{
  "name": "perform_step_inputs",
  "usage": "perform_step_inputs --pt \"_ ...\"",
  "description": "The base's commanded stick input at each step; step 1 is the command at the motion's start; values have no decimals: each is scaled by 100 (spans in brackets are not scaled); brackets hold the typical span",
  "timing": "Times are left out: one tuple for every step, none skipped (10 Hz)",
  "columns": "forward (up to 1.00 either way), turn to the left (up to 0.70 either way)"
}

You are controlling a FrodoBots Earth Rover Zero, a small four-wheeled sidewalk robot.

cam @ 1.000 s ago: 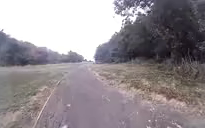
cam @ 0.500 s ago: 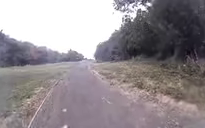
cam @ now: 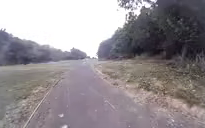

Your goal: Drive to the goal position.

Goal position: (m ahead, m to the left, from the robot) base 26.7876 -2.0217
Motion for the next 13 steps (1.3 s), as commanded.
perform_step_inputs --pt "45 27" --pt "45 27" --pt "45 27" --pt "45 27" --pt "45 27" --pt "45 27" --pt "45 27" --pt "45 27" --pt "45 27" --pt "45 27" --pt "45 27" --pt "45 27" --pt "45 27"
